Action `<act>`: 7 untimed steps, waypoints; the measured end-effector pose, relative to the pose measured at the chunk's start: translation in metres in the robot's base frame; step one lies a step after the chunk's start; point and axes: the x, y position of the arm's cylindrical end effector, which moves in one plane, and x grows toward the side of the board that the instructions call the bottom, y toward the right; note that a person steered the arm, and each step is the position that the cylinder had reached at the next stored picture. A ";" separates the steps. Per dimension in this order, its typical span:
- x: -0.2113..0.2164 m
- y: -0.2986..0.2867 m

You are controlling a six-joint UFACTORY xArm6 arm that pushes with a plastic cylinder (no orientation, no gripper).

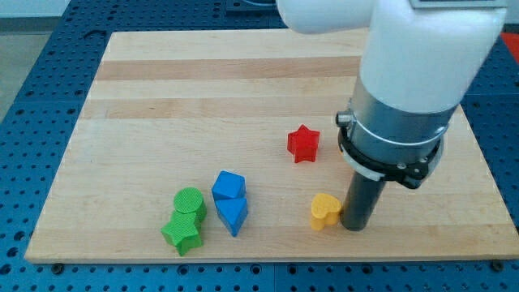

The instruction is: Slide yellow heart to blue triangle

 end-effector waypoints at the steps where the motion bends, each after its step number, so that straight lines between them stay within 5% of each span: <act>1: 0.000 0.013; 4: -0.008 0.015; 7: -0.011 -0.044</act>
